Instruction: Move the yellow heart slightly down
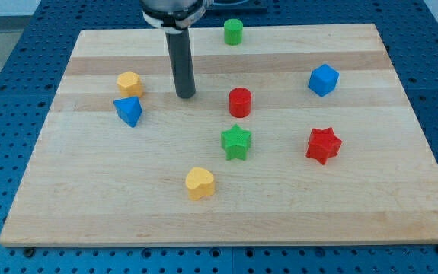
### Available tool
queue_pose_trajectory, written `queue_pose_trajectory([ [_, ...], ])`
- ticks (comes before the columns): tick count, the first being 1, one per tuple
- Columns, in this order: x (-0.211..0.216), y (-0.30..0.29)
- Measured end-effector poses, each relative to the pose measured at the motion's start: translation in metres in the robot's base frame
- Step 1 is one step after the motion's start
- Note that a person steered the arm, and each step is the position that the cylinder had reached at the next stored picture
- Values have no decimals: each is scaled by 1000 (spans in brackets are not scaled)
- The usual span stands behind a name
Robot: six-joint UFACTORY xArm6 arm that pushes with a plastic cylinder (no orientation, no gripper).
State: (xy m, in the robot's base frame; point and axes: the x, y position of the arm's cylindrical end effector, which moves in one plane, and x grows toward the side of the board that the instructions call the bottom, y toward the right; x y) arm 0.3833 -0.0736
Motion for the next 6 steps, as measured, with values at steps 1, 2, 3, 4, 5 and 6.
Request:
queue_pose_trajectory([
  [1,29,0],
  [2,52,0],
  [3,87,0],
  [4,122,7],
  [5,151,33],
  [6,167,73],
])
